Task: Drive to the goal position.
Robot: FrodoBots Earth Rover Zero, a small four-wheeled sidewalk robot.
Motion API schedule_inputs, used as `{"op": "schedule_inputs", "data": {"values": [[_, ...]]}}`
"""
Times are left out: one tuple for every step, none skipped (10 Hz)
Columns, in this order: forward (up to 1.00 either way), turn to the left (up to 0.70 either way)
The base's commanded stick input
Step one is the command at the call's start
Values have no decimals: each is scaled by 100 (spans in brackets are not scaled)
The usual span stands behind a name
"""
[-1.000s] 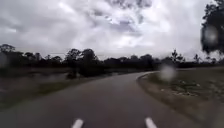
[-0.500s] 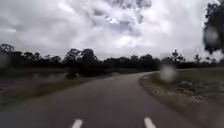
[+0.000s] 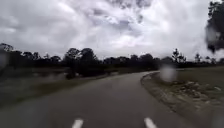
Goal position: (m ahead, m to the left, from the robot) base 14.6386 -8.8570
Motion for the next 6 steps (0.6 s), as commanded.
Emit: {"op": "schedule_inputs", "data": {"values": [[85, 0], [85, 0], [85, 0], [85, 0], [85, 0], [85, 0]]}}
